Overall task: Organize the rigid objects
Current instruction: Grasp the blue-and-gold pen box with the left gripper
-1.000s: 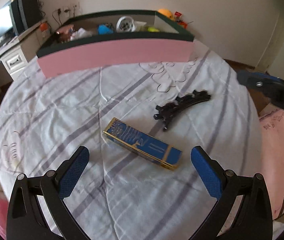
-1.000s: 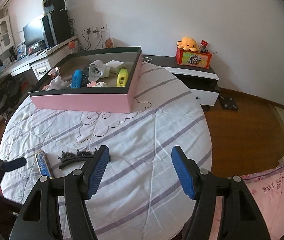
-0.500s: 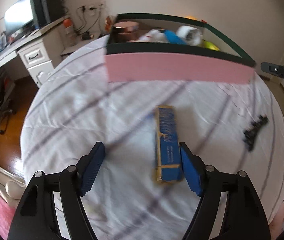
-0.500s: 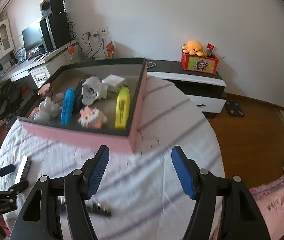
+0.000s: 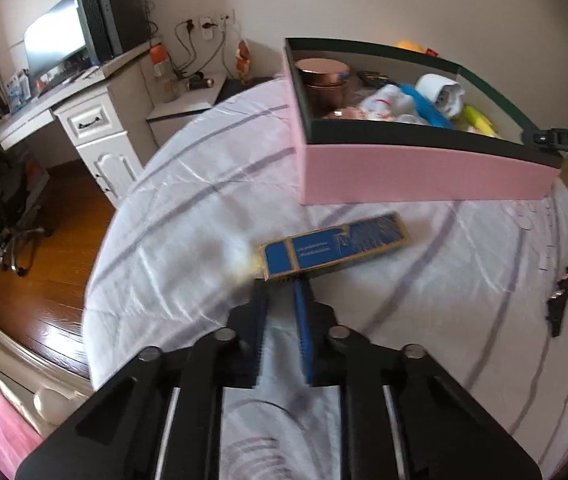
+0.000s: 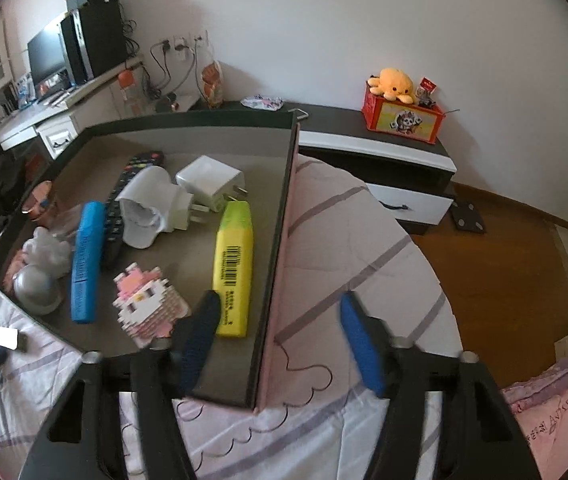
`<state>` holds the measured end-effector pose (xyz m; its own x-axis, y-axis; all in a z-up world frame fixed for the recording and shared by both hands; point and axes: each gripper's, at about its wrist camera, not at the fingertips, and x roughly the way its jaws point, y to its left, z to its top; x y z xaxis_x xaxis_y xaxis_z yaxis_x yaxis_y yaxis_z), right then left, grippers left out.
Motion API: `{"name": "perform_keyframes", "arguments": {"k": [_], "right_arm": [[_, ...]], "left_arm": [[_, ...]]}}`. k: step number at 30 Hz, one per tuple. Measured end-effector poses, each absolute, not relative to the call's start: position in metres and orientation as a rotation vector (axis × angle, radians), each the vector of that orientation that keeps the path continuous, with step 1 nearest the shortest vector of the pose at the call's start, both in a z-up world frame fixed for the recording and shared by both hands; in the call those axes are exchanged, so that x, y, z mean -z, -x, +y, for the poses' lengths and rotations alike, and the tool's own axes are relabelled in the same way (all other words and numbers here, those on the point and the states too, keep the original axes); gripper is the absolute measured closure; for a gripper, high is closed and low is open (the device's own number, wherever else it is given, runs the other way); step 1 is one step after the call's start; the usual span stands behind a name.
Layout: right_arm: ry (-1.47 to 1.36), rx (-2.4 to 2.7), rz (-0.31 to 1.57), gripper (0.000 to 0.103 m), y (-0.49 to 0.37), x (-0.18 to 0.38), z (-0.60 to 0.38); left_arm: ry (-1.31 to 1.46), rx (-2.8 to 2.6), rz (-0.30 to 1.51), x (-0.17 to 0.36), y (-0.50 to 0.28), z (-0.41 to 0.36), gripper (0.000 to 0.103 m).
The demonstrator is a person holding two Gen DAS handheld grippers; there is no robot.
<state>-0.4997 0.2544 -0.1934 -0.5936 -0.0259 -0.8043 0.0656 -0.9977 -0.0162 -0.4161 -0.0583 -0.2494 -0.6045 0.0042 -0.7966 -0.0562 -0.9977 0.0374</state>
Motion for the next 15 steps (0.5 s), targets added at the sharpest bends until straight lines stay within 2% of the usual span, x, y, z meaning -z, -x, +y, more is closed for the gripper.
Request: {"name": "perform_keyframes", "arguments": {"k": [2,5,8,9,10,11,12,15], "right_arm": [[-1.413,2.733,0.066,0.081,0.503,0.196,0.254],[-1.426,2.709,0.096,0.091,0.504,0.198,0.248],[-1.436,2.712,0.137,0.093,0.505,0.199,0.245],[-1.436,2.711,0.133,0.093,0.505,0.199,0.246],[-1.439,2.705,0.125,0.093,0.505,0.199,0.247],[-1.441,2.701,0.125,0.093,0.505,0.199,0.247],[-1.443,2.699,0.127,0.093,0.505,0.199,0.247],[-1.449,2.700,0.136,0.093,0.506,0.199,0.247]], "left_arm": [[1.385,-2.784,0.076,0.249,0.420,-0.064,0.097],[1.387,-2.767,0.080,0.248,0.421,-0.067,0.098],[1.384,-2.752,0.125,0.247,0.421,-0.063,0.094],[1.389,-2.736,0.098,0.246,0.422,-0.063,0.084],[1.386,-2.719,0.069,0.244,0.421,-0.064,0.078],[1.367,-2.718,0.061,0.242,0.419,-0.063,0.063],[1.349,-2.722,0.066,0.239,0.417,-0.062,0.042],[1.306,-2.720,0.033,0.231,0.410,-0.057,0.016]]}}
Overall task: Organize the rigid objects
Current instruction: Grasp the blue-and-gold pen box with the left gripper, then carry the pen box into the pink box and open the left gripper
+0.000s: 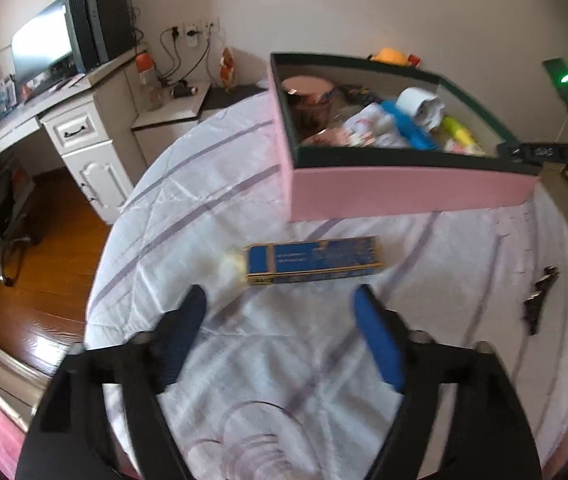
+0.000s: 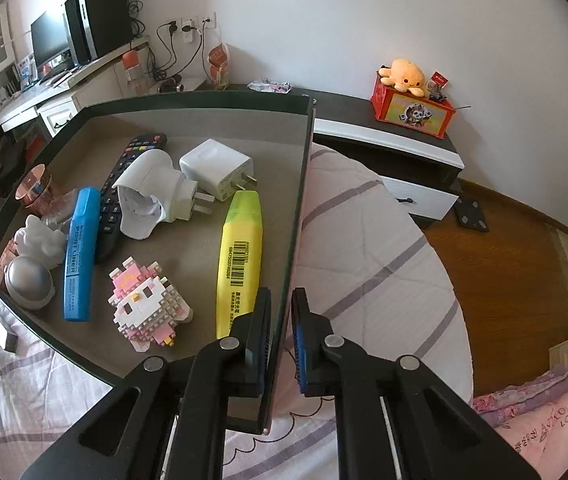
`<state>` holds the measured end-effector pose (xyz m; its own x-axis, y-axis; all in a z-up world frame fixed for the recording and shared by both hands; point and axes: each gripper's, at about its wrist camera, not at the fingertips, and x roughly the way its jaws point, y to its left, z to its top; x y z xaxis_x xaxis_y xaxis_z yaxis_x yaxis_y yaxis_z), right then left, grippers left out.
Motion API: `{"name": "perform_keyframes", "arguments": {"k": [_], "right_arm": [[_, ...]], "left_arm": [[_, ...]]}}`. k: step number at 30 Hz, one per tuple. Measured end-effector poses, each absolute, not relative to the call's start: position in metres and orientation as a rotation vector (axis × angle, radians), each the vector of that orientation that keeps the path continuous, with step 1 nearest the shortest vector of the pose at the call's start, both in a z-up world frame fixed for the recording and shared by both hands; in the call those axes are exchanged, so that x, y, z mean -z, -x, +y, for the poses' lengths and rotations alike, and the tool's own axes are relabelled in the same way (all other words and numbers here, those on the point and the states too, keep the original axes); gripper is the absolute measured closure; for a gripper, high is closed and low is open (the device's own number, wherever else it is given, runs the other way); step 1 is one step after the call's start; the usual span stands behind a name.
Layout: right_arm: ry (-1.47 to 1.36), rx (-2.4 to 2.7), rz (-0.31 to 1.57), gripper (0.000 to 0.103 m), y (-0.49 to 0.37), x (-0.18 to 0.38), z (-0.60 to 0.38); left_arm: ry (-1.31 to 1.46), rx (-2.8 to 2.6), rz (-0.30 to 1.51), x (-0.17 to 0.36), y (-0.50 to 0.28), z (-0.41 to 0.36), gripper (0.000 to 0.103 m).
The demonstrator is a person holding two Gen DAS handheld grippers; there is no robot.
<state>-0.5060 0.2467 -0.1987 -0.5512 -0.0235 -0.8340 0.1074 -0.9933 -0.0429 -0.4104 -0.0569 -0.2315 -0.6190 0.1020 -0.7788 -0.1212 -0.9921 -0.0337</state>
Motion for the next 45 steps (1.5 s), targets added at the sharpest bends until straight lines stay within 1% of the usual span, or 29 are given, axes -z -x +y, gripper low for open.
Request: {"name": "perform_keyframes", "arguments": {"k": [1,2,3,9,10,12,15,18,21,23,26,30,31,32,33,34,35,38,43,45], "right_arm": [[-1.450,2.699,0.136,0.093,0.507,0.199,0.246],[-1.450,2.698,0.136,0.093,0.507,0.199,0.247],[-1.451,2.696,0.134,0.093,0.507,0.199,0.247],[-1.459,2.683,0.132,0.093,0.509,0.198,0.248],[-1.460,2.681,0.134,0.093,0.509,0.198,0.248],[-1.462,2.678,0.136,0.093,0.509,0.198,0.247],[-1.467,2.675,0.137,0.093,0.510,0.198,0.247],[-1.468,2.673,0.141,0.093,0.511,0.199,0.247],[-1.470,2.673,0.143,0.093,0.511,0.199,0.246],[-1.471,2.674,0.150,0.093,0.510,0.199,0.245],[-1.471,2.673,0.151,0.093,0.510,0.199,0.245],[-1.476,2.668,0.154,0.093,0.511,0.200,0.244],[-1.478,2.666,0.155,0.093,0.511,0.200,0.244],[-1.480,2.665,0.155,0.093,0.511,0.200,0.245],[-1.481,2.663,0.156,0.093,0.511,0.200,0.244],[-1.482,2.662,0.154,0.093,0.510,0.199,0.246],[-1.484,2.662,0.155,0.093,0.510,0.199,0.245],[-1.493,2.657,0.161,0.093,0.511,0.201,0.245],[-1.499,2.654,0.151,0.092,0.511,0.202,0.246],[-1.501,2.656,0.154,0.092,0.510,0.202,0.246]], "left_arm": [[1.296,-2.710,0.005,0.229,0.411,-0.055,0.012],[1.289,-2.712,-0.016,0.228,0.412,-0.052,0.005],[1.292,-2.722,-0.033,0.229,0.416,-0.050,0.001],[1.473,-2.724,-0.168,0.250,0.449,-0.034,0.001],[1.499,-2.744,-0.166,0.253,0.454,-0.033,0.001],[1.511,-2.799,-0.082,0.256,0.458,-0.031,0.000],[1.521,-2.792,-0.103,0.255,0.455,-0.043,0.000],[1.566,-2.860,-0.084,0.254,0.447,-0.064,0.000],[1.605,-2.931,-0.162,0.254,0.440,-0.087,0.000],[1.580,-2.926,-0.238,0.254,0.437,-0.095,0.000],[1.535,-2.897,-0.326,0.251,0.440,-0.096,0.000],[1.524,-2.898,-0.392,0.253,0.449,-0.097,0.001],[1.525,-2.902,-0.376,0.254,0.453,-0.096,0.001],[1.530,-2.912,-0.327,0.254,0.456,-0.093,0.004],[1.513,-2.921,-0.275,0.255,0.457,-0.090,0.012],[1.503,-2.922,-0.221,0.255,0.458,-0.087,0.018],[1.497,-2.928,-0.172,0.255,0.459,-0.085,0.021],[1.447,-2.901,-0.141,0.253,0.452,-0.084,0.021],[1.413,-2.813,-0.013,0.251,0.432,-0.076,0.021],[1.391,-2.766,-0.043,0.249,0.422,-0.077,0.021]]}}
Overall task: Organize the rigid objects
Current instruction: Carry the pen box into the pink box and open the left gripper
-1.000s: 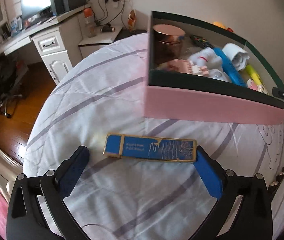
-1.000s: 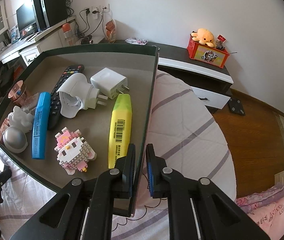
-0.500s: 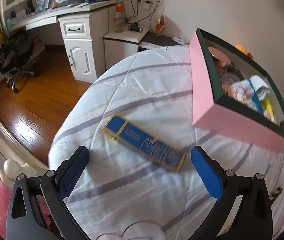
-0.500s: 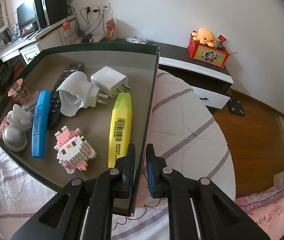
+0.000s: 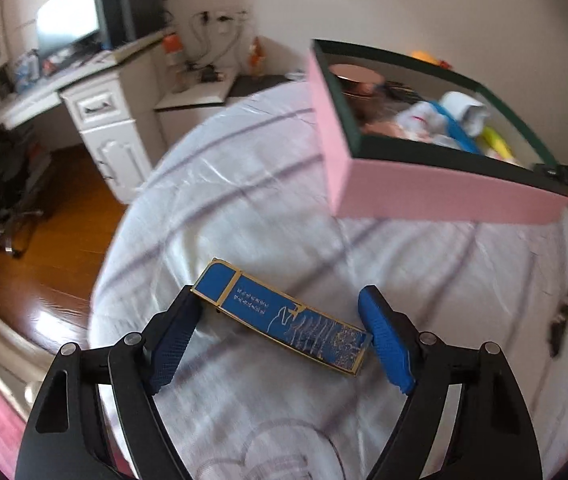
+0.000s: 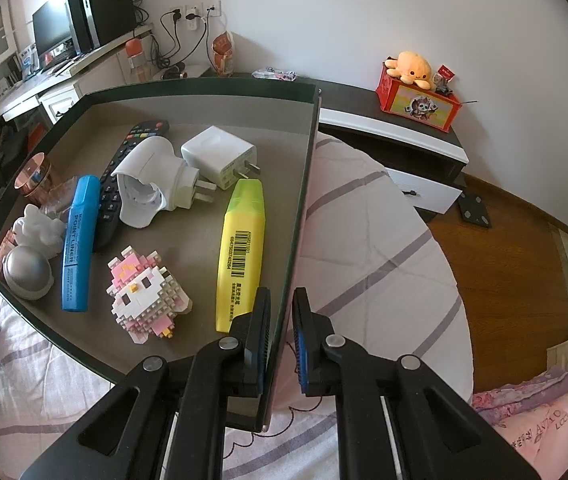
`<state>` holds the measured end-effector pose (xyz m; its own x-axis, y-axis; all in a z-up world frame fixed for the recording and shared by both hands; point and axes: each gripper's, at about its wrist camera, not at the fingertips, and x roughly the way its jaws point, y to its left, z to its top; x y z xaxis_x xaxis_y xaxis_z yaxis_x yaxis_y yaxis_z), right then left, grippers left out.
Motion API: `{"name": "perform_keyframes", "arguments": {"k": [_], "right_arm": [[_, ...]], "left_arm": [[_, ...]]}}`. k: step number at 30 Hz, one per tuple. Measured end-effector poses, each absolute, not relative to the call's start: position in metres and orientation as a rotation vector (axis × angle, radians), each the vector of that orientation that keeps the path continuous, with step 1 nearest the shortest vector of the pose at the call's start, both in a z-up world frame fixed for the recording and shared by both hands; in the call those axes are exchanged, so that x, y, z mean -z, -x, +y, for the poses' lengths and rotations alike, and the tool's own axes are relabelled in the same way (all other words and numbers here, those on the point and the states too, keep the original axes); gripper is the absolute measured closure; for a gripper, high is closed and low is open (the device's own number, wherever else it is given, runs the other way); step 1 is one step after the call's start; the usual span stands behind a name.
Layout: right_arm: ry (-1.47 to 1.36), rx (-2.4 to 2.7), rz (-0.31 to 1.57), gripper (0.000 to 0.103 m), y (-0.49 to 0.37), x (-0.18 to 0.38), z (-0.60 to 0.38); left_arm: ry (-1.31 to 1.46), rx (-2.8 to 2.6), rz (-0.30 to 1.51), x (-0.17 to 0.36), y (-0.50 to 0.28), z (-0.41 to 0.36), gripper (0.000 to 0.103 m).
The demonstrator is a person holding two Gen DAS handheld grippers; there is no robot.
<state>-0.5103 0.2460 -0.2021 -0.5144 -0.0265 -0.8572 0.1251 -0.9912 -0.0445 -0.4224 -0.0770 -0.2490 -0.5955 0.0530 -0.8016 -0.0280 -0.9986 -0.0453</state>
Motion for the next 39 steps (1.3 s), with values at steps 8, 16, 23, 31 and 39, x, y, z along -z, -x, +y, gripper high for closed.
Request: {"name": "perform_keyframes", "arguments": {"k": [8,16,23,31,39], "right_arm": [[-1.504,2.657,0.147,0.092,0.510,0.202,0.248],[-1.505,2.655,0.146,0.092,0.510,0.203,0.248],[-1.513,2.644,0.143,0.092,0.512,0.203,0.248],[-1.518,2.639,0.135,0.092,0.513,0.203,0.248],[-1.521,2.638,0.150,0.092,0.511,0.204,0.248]], "left_arm": [[1.339,-2.796,-0.066,0.232,0.415,-0.079,0.021],[1.208,-2.811,0.052,0.188,0.439,-0.045,0.021],[1.167,-2.754,0.169,0.166,0.491,-0.001,0.021],[1.196,-2.664,0.240,0.173,0.534,0.046,0.021],[1.255,-2.654,0.291,0.189,0.549,0.062,0.020]]}}
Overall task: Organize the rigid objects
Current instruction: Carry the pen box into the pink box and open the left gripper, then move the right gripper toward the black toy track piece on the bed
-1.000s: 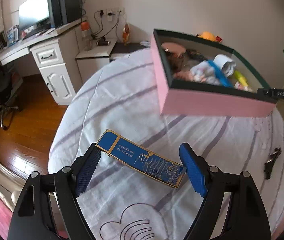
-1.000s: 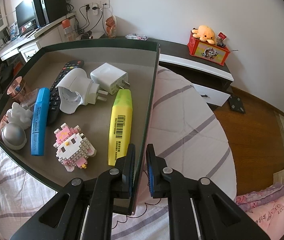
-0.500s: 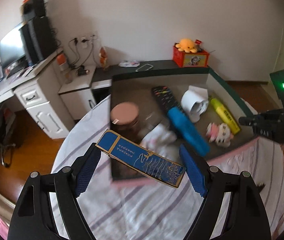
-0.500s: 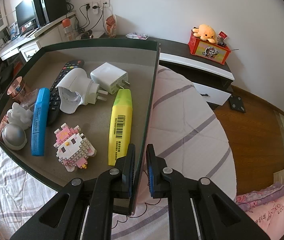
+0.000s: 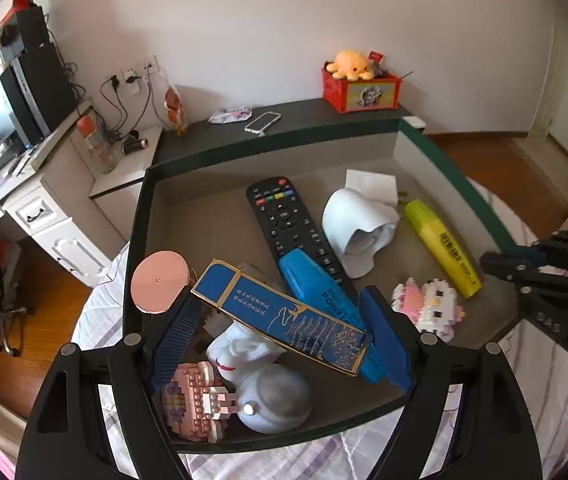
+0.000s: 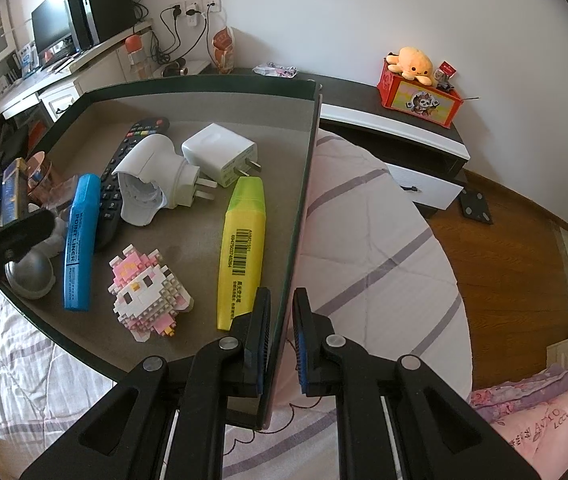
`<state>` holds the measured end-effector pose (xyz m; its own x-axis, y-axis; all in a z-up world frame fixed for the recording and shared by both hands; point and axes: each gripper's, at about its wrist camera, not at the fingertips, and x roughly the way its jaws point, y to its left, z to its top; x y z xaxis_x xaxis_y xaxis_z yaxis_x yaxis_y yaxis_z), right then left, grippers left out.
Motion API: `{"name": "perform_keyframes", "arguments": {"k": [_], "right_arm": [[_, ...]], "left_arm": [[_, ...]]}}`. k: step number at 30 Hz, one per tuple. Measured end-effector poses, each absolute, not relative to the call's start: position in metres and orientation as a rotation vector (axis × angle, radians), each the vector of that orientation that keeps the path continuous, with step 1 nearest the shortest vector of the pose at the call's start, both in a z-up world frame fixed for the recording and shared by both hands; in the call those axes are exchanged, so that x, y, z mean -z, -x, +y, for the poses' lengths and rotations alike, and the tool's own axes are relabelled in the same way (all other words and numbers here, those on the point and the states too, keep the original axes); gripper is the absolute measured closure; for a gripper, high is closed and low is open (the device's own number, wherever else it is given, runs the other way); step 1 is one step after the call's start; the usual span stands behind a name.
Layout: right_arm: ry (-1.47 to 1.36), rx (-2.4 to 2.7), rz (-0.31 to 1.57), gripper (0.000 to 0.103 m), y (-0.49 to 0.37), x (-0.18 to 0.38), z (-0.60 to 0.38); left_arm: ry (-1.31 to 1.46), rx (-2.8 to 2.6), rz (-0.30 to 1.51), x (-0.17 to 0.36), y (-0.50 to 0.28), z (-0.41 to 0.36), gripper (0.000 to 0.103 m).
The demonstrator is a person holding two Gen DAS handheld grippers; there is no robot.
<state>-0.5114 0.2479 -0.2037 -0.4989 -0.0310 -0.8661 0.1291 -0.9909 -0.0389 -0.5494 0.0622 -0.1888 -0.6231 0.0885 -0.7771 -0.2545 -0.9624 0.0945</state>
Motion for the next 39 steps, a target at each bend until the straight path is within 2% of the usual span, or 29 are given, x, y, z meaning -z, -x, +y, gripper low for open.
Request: {"name": "perform_keyframes", "arguments": {"k": [1,3,11,26,39], "right_arm": [[-1.521,2.637,0.149,0.092,0.511,0.204,0.248],[-1.522,2.639,0.149,0.092,0.511,0.203,0.248],[-1.524,2.638,0.146,0.092,0.507,0.201,0.245],[-1.502,2.657,0.134,0.092,0.490,0.192,0.246],[-1.340,2.731,0.040,0.091,0.421,0.154,0.254]], "left_arm": [[1.260,-2.655,0.294,0.190,0.549,0.062,0.020],[1.261,-2.654,0.291,0.190,0.547,0.062,0.009],[1.212,-2.692,0.330,0.179,0.531,0.056,0.001],[1.232,-2.782,0.281,0.174,0.482,-0.001,0.001],[1.135,-2.701,0.312,0.175,0.401,0.016,0.001]]}}
